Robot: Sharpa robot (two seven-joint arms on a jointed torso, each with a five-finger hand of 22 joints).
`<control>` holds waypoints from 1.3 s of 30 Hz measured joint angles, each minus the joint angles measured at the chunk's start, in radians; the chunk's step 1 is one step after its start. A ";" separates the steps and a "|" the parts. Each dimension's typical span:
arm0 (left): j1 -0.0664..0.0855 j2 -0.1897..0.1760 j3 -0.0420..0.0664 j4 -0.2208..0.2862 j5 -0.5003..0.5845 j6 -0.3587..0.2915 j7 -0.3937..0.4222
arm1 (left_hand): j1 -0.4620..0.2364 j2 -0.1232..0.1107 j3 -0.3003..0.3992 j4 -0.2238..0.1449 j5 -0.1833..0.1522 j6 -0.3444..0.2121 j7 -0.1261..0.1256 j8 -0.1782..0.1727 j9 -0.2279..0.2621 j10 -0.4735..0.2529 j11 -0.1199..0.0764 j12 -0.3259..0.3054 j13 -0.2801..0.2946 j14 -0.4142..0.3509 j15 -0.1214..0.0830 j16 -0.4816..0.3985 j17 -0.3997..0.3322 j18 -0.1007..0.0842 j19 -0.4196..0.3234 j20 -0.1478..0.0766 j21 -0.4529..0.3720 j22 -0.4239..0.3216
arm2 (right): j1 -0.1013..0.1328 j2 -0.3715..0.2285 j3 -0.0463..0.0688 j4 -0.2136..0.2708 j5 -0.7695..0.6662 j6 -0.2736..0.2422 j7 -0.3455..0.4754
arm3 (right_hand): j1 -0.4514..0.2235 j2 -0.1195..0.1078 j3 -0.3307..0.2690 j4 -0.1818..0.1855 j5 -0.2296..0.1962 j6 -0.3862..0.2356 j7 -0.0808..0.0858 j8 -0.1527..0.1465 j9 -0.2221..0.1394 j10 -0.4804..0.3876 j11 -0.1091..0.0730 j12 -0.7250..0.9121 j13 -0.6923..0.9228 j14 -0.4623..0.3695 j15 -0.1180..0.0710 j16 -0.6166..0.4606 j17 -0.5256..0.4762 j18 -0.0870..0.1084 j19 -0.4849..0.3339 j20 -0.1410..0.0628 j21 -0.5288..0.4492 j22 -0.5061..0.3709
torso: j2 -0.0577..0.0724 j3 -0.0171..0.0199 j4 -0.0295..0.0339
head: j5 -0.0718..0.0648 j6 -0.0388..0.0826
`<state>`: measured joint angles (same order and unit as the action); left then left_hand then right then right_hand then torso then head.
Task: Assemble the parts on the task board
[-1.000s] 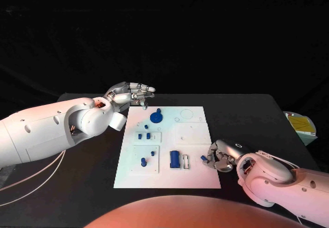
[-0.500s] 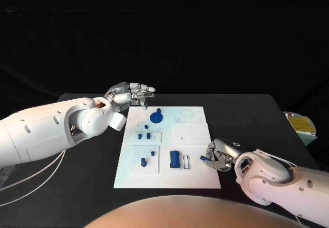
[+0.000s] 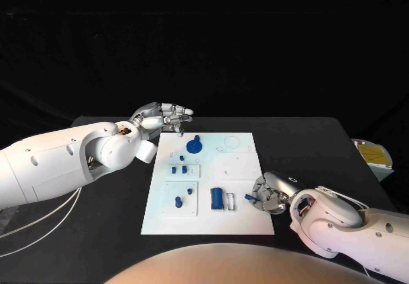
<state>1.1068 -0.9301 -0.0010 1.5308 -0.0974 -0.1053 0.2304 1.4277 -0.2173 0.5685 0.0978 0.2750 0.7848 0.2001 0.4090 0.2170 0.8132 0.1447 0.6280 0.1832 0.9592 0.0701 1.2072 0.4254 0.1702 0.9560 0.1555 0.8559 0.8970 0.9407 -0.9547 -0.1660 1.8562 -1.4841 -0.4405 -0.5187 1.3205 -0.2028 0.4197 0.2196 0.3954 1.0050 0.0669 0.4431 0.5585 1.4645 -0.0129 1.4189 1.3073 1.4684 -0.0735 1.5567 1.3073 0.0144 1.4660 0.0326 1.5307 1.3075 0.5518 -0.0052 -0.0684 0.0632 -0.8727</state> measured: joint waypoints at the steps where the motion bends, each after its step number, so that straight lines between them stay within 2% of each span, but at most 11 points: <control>1: 0.000 0.000 0.000 0.000 0.000 0.000 0.000 | 0.000 0.000 0.000 0.000 0.000 0.000 0.000 0.000 0.000 0.000 0.000 0.000 0.000 0.000 0.000 0.000 0.000 0.000 0.000 0.000 0.000 0.000 | 0.002 0.003 0.000 0.004 0.011 -0.007 0.000 | -0.004 -0.002 0.001 0.000 0.002 0.000 0.000 0.002 0.000 0.000 0.000 0.000 0.000 0.000 0.000 0.000 0.000 0.000 0.000 0.000 0.000 0.000 | 0.000 0.0000 0.0001 | 0.000 0.000; 11: 0.000 0.001 0.000 0.001 -0.001 0.001 -0.001 | 0.000 0.000 0.000 0.000 0.000 0.000 0.000 0.000 0.000 0.000 0.000 -0.001 0.000 0.000 0.000 0.000 0.000 0.000 0.000 0.000 0.000 0.000 | 0.009 0.045 0.000 0.010 0.096 -0.043 0.008 | -0.022 -0.001 0.009 -0.001 0.006 0.000 0.000 0.006 0.006 0.000 0.000 0.000 0.001 0.000 0.000 0.000 0.000 0.000 0.000 0.000 0.000 0.000 | 0.000 0.0002 -0.0004 | 0.001 0.000; 16: 0.000 0.001 0.000 0.002 -0.001 0.001 -0.002 | 0.000 0.000 0.000 0.000 0.000 0.000 0.000 0.000 0.000 0.000 0.000 -0.001 0.000 0.000 0.000 0.000 0.000 0.000 0.000 0.000 0.000 0.000 | 0.008 0.070 0.000 -0.009 0.130 -0.045 0.012 | -0.052 0.000 0.028 -0.011 0.010 -0.004 -0.004 0.006 0.013 0.000 0.000 0.000 0.001 0.000 0.000 0.000 0.000 0.000 0.000 0.000 0.000 0.000 | 0.001 0.0000 -0.0005 | 0.001 0.000; 20: 0.000 0.001 0.000 0.002 -0.001 0.001 -0.002 | 0.000 0.000 0.000 0.000 0.000 0.000 0.000 0.000 0.000 0.000 0.000 -0.001 0.000 0.000 0.000 0.000 0.000 0.000 0.000 0.000 0.000 0.000 | 0.004 0.089 0.000 -0.025 0.156 -0.041 0.015 | -0.098 0.002 0.070 -0.031 0.010 -0.004 -0.004 0.014 0.015 0.000 0.000 0.000 0.001 -0.001 -0.001 0.000 0.000 0.000 0.000 0.000 0.000 0.000 | 0.001 0.0006 -0.0005 | 0.002 0.000; 24: 0.000 0.001 0.000 0.002 -0.001 0.002 -0.002 | 0.000 0.000 0.000 0.000 0.000 0.000 0.000 0.000 0.000 0.000 0.000 -0.001 0.000 0.000 0.000 0.000 0.000 0.000 0.000 0.000 0.000 0.000 | 0.001 0.102 -0.001 -0.036 0.176 -0.032 0.017 | -0.144 0.006 0.074 -0.011 -0.009 -0.004 -0.004 0.026 0.028 0.001 -0.007 0.000 0.001 -0.004 -0.004 0.000 0.000 0.000 0.000 0.000 0.000 0.000 | 0.001 0.0012 -0.0011 | 0.003 0.000; 31: 0.000 0.002 0.000 0.002 -0.002 0.002 -0.003 | 0.000 0.000 0.000 0.000 0.000 0.000 0.000 0.000 0.000 0.000 0.000 -0.001 0.000 0.000 0.000 0.000 0.000 0.000 0.000 0.000 0.000 0.000 | -0.001 0.126 -0.001 -0.059 0.196 -0.010 0.017 | -0.170 0.006 0.065 0.007 -0.025 -0.002 -0.006 0.034 0.034 0.001 -0.007 0.000 0.001 0.000 -0.007 0.000 0.000 0.000 0.000 0.000 0.000 0.001 | 0.002 0.0016 -0.0016 | 0.004 0.000; 35: 0.000 0.002 0.000 0.003 -0.002 0.003 -0.003 | 0.000 0.000 0.000 0.000 0.000 -0.002 0.002 0.004 0.000 0.000 0.000 0.003 0.000 0.000 0.000 0.000 0.000 0.000 0.000 0.000 0.000 0.000 | -0.002 0.137 -0.001 -0.071 0.201 0.001 0.016 | -0.188 0.003 0.062 0.018 -0.043 0.016 -0.024 0.035 0.034 0.001 -0.007 0.000 0.001 0.000 -0.007 0.000 0.000 0.000 0.002 -0.002 0.000 0.001 | 0.002 0.0017 -0.0016 | 0.005 0.000; 39: 0.000 0.002 0.000 0.003 -0.002 0.004 -0.004 | 0.000 0.000 0.000 0.000 0.000 -0.004 0.004 0.006 0.000 0.000 0.000 0.003 -0.001 0.000 0.000 0.000 0.000 0.000 0.000 0.000 0.000 0.000 | -0.002 0.144 0.000 -0.080 0.203 0.008 0.014 | -0.189 0.003 0.060 0.020 -0.053 0.019 -0.026 0.041 0.038 0.001 -0.007 0.000 0.001 0.000 -0.007 0.000 0.000 0.000 0.000 -0.007 0.000 0.001 | 0.002 0.0017 -0.0016 | 0.005 0.000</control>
<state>1.1069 -0.9280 -0.0010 1.5334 -0.0993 -0.1015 0.2269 1.4277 -0.2172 0.5685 0.0978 0.2750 0.7812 0.2037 0.4149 0.2172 0.8132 0.1447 0.6310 0.1825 0.9592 0.0700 1.2072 0.4250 0.1702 0.9560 0.1555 0.8560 0.8972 0.9387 -0.8105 -0.1663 1.7764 -1.2807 -0.4322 -0.5047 1.1313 -0.2001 0.4799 0.2394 0.3421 1.0236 0.0411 0.4838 0.5964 1.4652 -0.0197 1.4188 1.3078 1.4682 -0.0808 1.5566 1.3073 0.0144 1.4660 0.0252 1.5306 1.3080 0.5536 -0.0035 -0.0700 0.0677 -0.8727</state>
